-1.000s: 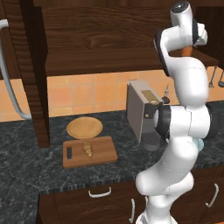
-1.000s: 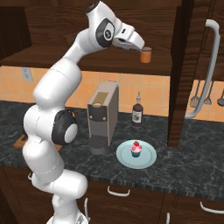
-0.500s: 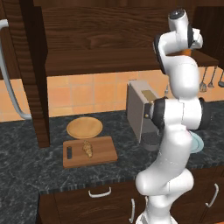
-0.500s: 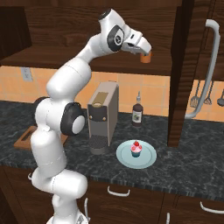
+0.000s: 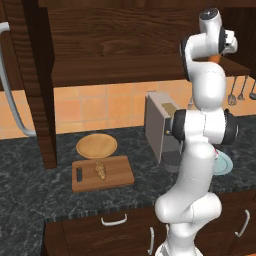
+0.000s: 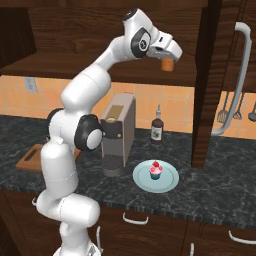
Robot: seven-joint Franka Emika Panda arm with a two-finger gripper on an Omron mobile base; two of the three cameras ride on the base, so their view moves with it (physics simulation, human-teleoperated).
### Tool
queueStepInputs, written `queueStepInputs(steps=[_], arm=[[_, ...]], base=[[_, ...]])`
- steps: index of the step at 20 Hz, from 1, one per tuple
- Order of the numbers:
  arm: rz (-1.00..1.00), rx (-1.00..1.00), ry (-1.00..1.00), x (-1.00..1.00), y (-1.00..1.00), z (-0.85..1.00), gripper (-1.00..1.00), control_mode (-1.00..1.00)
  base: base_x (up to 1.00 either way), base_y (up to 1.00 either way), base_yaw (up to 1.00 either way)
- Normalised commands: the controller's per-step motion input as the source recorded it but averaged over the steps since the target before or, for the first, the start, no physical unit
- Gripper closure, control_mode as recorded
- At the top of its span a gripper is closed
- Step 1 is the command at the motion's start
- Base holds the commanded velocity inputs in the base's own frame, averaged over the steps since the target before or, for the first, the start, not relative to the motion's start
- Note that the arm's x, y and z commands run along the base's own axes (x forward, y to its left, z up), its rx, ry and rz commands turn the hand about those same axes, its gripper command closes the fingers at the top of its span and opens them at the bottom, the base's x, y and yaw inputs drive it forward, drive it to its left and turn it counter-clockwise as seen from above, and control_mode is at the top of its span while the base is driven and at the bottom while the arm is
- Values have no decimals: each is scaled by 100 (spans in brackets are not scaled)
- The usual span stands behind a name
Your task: From the different types of pastries on the counter, select a croissant and place it on the cutting board. Then retrieve a jar of jam from the cabinet and place it alongside the croissant on the cutting board.
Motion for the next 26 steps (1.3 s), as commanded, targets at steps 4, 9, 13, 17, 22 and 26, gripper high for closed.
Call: queueStepInputs(steps=[4,9,13,17,22,26], arm=[[12,-7,-16,-64,8,-23,100,-100],[21,-1,-19,-91,0,-48,100,-100],[22,-11,-37,-59,11,39,100,-100],[19,-20,-14,-11,87,82,100,-100],[19,-15,-7,-77,54,10,100,-100],[1,1,-9,-100,0,63,100,-100]], base=[[0,0,0],[0,0,0],[0,0,0],[0,0,0],[0,0,0],[0,0,0]])
